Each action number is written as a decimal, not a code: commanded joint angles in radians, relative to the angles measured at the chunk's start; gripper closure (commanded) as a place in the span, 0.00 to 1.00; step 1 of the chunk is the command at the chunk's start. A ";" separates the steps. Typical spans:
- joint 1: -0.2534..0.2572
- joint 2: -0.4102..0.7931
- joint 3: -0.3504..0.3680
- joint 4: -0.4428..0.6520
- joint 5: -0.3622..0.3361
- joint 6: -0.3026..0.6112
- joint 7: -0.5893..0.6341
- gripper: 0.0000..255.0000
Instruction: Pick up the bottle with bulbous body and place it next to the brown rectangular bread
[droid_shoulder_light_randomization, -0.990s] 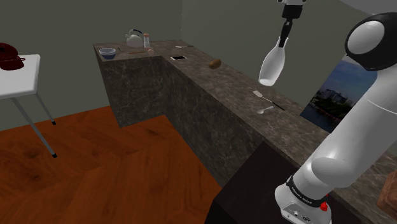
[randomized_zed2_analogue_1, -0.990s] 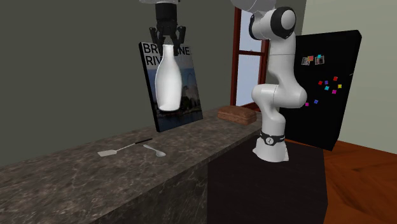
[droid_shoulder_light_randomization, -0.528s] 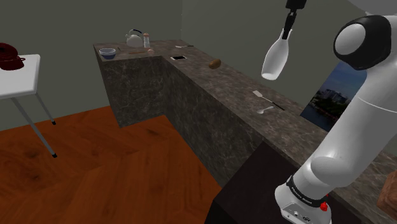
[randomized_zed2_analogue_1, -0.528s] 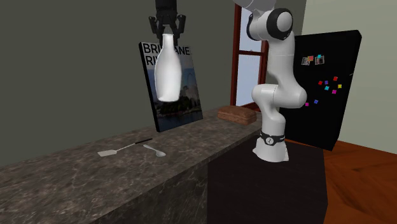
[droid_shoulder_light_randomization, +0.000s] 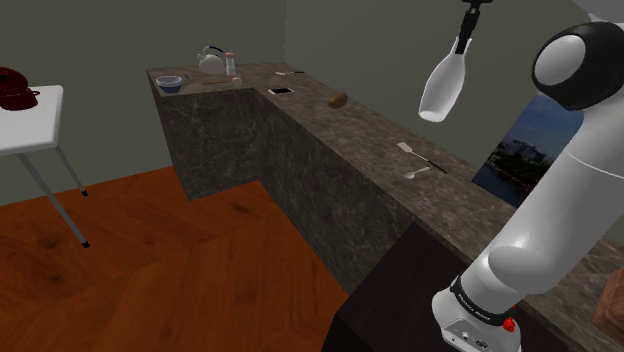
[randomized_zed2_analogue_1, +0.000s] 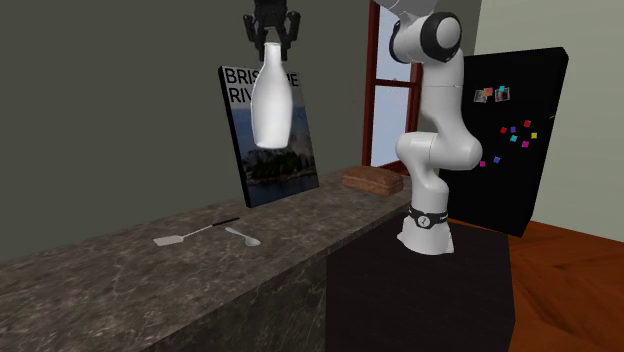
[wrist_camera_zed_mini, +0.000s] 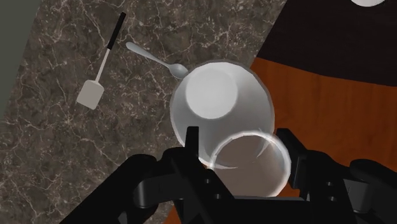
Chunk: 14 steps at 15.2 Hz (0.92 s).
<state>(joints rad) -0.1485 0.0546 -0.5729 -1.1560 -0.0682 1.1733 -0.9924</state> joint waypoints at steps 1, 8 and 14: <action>0.021 -0.100 0.011 -0.102 -0.057 0.017 0.013 1.00; 0.016 -0.400 0.074 -0.370 -0.203 0.018 0.046 1.00; -0.028 -0.608 0.116 -0.515 -0.286 -0.028 0.033 1.00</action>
<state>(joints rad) -0.1683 -0.5134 -0.4705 -1.6440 -0.3415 1.1567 -0.9617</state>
